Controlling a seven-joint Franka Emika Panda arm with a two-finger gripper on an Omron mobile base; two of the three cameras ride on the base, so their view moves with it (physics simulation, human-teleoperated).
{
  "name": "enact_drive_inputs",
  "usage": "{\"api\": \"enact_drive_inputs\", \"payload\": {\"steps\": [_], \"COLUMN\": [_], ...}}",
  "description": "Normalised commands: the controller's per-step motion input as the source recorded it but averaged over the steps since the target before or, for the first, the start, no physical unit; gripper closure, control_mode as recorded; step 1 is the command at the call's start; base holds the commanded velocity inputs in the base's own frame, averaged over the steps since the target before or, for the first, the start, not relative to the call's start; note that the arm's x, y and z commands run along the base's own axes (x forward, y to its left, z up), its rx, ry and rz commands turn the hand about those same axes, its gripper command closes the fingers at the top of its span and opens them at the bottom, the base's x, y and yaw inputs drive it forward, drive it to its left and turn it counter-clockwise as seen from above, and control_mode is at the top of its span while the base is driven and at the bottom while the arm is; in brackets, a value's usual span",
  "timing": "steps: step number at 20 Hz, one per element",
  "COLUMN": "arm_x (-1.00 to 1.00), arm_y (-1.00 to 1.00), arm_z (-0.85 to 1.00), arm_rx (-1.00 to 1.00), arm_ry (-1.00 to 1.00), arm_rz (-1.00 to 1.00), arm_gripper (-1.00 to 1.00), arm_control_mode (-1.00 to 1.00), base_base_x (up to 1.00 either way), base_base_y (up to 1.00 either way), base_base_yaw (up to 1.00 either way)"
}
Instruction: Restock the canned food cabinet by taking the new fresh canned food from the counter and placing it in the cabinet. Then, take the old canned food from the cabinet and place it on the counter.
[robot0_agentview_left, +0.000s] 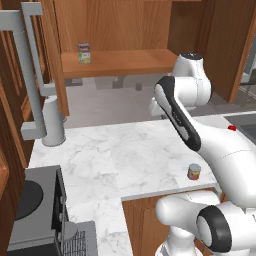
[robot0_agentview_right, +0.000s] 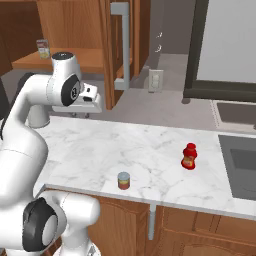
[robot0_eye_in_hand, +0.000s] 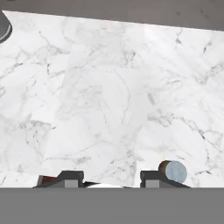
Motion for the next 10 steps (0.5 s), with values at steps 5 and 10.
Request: {"api": "enact_drive_inputs", "payload": {"steps": [5,10], "arm_x": [-0.35,-0.78], "arm_y": [-0.15,-0.35], "arm_z": [-0.16,-0.63], "arm_rx": [-0.01,-0.11], "arm_ry": [0.0,0.0], "arm_rz": [-0.04,-0.06], "arm_gripper": [-1.0,-1.0], "arm_control_mode": [-1.0,-1.0], "base_base_x": [0.0,0.0], "base_base_y": [0.0,0.0], "base_base_yaw": [0.0,0.0]}}
